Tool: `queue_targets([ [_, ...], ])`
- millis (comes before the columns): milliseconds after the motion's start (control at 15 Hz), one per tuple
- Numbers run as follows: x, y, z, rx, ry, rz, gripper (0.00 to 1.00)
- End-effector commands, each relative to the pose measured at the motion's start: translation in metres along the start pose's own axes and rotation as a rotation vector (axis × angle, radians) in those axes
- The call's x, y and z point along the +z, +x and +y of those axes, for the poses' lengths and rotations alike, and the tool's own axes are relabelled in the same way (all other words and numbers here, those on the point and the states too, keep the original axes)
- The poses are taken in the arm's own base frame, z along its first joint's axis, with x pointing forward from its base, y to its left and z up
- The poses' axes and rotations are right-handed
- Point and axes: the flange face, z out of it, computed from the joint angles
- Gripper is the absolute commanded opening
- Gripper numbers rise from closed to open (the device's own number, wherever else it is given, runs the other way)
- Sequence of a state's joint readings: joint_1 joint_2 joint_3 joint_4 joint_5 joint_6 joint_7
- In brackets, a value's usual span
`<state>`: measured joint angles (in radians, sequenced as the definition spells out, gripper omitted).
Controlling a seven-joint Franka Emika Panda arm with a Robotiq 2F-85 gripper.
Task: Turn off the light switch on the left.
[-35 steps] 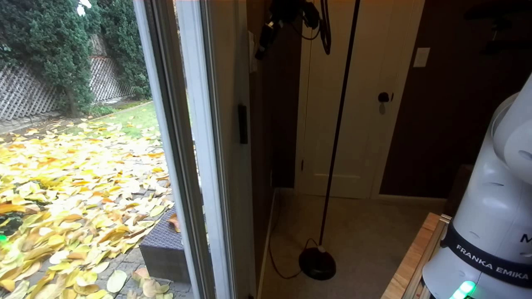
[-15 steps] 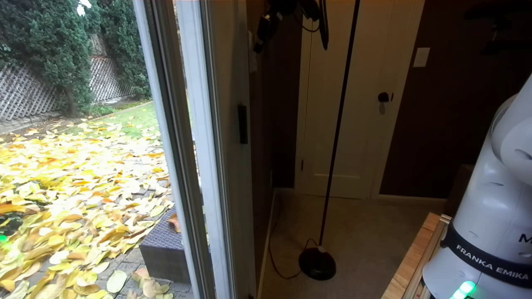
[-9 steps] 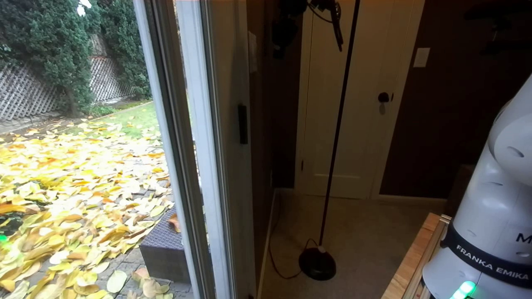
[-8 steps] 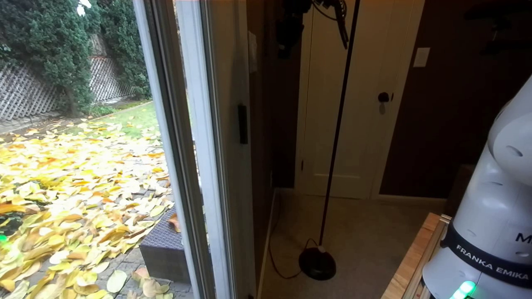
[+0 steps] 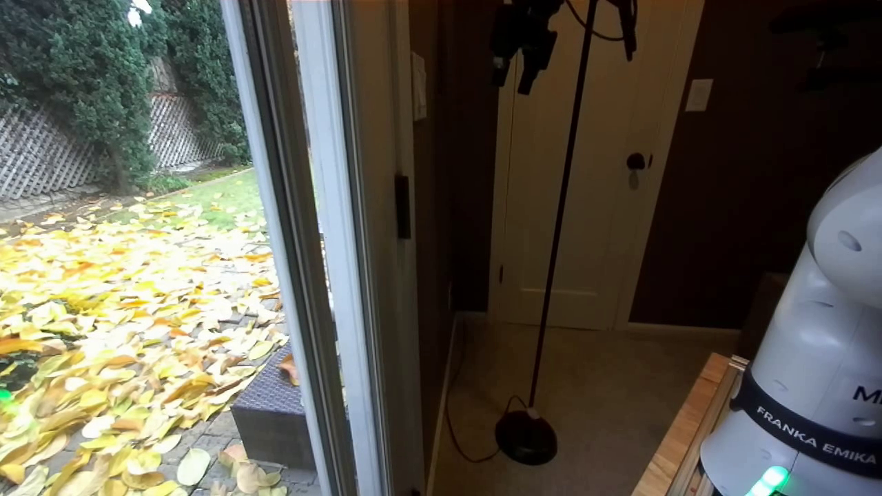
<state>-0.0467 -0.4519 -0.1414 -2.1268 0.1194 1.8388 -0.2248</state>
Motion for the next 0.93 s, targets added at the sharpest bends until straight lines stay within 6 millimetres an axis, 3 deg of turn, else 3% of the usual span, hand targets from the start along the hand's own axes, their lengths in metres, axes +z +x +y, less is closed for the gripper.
queue_targets([
  [0,-0.001,-0.043,-0.005,0.088,-0.021,0.167,1.0],
  [133,-0.004,-0.054,-0.006,0.068,-0.11,0.243,1.0],
  [200,-0.003,-0.029,0.0,0.062,-0.047,0.169,1.0],
  [467,-0.005,-0.048,-0.005,0.056,-0.084,0.223,1.0],
  [867,-0.003,-0.049,-0.004,0.056,-0.086,0.228,1.0],
])
